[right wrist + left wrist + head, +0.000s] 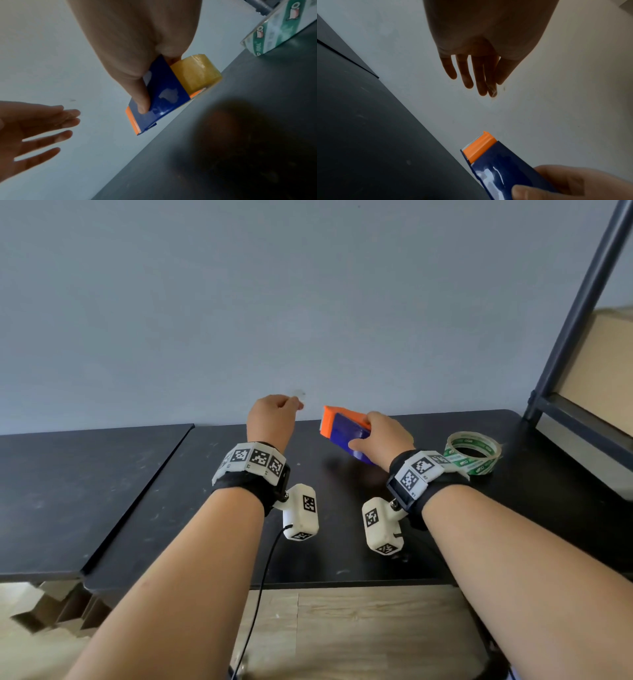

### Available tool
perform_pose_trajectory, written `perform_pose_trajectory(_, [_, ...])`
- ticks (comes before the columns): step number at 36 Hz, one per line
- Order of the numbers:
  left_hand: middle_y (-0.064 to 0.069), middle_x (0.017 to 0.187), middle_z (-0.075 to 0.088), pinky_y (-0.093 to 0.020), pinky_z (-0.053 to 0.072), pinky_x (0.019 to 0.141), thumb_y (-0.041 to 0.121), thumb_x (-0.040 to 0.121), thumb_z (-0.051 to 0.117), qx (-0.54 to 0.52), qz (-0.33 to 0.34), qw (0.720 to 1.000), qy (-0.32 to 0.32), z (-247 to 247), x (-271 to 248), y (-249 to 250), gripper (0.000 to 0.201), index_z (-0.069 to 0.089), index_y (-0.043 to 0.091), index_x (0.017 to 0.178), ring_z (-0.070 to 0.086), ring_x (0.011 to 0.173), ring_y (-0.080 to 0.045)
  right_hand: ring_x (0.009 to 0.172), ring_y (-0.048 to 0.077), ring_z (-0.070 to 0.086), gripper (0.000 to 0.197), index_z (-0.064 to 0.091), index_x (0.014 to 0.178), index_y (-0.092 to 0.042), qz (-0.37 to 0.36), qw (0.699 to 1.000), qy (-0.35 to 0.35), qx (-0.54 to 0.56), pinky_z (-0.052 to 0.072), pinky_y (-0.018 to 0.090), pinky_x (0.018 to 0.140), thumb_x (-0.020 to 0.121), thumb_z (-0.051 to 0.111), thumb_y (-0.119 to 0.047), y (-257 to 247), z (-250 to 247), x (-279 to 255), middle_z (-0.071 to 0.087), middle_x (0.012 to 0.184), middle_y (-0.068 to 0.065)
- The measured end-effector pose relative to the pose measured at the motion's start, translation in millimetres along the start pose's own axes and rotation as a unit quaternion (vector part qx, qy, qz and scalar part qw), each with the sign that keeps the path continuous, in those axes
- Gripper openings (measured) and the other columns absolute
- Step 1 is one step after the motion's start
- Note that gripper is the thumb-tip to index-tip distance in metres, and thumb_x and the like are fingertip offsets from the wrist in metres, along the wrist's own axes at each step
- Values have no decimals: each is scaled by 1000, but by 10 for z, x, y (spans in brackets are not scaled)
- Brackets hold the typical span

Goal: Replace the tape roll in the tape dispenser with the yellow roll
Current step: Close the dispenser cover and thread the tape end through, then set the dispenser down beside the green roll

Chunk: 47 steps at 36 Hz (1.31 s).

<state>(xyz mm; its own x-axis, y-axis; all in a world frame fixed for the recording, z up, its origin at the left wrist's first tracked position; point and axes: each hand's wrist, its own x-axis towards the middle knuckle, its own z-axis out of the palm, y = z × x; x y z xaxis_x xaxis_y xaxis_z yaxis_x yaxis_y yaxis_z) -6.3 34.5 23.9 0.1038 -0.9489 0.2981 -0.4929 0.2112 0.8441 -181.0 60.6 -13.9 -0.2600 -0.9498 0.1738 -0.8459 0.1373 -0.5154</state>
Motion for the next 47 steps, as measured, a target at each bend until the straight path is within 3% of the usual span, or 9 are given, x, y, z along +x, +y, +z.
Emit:
perform_pose_trajectory(9, [-2, 101, 74, -22, 41, 65, 20, 91, 48, -30, -35, 998, -37, 19, 15, -100, 28, 76, 13, 89, 60, 90, -17, 101, 26, 64, 46, 55, 117, -15, -5, 997, -33, -75, 45, 33, 77, 80, 70, -39, 42, 141, 83, 67, 109, 2])
perform_pose_trajectory(14, [-3, 95, 73, -29, 43, 77, 16, 85, 52, -36, -64, 995, -68, 4, -22, -111, 23, 71, 19, 73, 60, 91, -23, 96, 25, 61, 53, 56, 117, -13, -5, 998, -47, -51, 44, 32, 76, 80, 71, -47, 63, 164, 91, 66, 110, 4])
perform_pose_trajectory(18, [-5, 99, 71, -36, 45, 94, 16, 79, 59, -21, -90, 992, -83, 1, -55, -59, 21, 67, 22, 61, 61, 103, -29, 105, 23, 61, 41, 62, 112, -15, -10, 997, 14, 70, 51, 39, 90, 81, 69, -40, 26, 51, 86, 65, 113, 3])
perform_pose_trajectory(23, [-7, 104, 72, -46, 43, 102, 26, 66, 58, 8, -67, 992, -110, 69, -106, -6, 21, 68, 29, 48, 60, 107, -30, 98, 19, 63, 22, 73, 107, -16, -73, 986, 58, 141, 52, 35, 88, 88, 67, -28, -69, -146, 30, 67, 105, 3])
perform_pose_trajectory(28, [-3, 113, 66, -45, 37, 105, 30, 72, 54, 91, -22, 983, -155, 154, -227, 140, 19, 73, 31, 70, 52, 118, -25, 84, 12, 53, 22, 74, 105, -26, -111, 981, 60, 150, 40, 27, 74, 84, 71, -31, -73, -242, -35, 53, 86, -7])
perform_pose_trajectory(32, [0, 114, 63, -41, 32, 106, 18, 82, 50, 160, 26, 972, -169, 263, -313, 228, 29, 75, 31, 79, 48, 120, -23, 88, 13, 54, 24, 75, 105, -26, -124, 981, 47, 144, 43, 29, 78, 82, 73, -33, -19, -313, -108, 56, 93, -4])
perform_pose_trajectory(39, [2, 123, 58, -36, 26, 103, 5, 83, 39, 213, 69, 955, -195, 486, -407, 341, 47, 74, 35, 93, 42, 126, -22, 86, 13, 59, 13, 77, 89, -15, -99, 979, 64, 166, 52, 37, 84, 83, 72, -25, 214, -415, -170, 56, 78, -13])
perform_pose_trajectory(42, [3, 124, 59, -38, 28, 107, 5, 83, 38, 211, 81, 954, -196, 582, -451, 392, 48, 72, 38, 92, 44, 126, -21, 90, 19, 62, 12, 77, 87, -15, -94, 978, 76, 173, 53, 41, 85, 82, 73, -24, 309, -458, -178, 61, 86, -5])
perform_pose_trajectory(47, [5, 126, 61, -38, 31, 106, 11, 92, 38, 191, 73, 958, -200, 759, -483, 447, 44, 73, 38, 94, 45, 125, -22, 92, 18, 61, 6, 74, 80, -21, -70, 977, 95, 179, 51, 40, 88, 81, 73, -27, 468, -501, -158, 58, 87, -6])
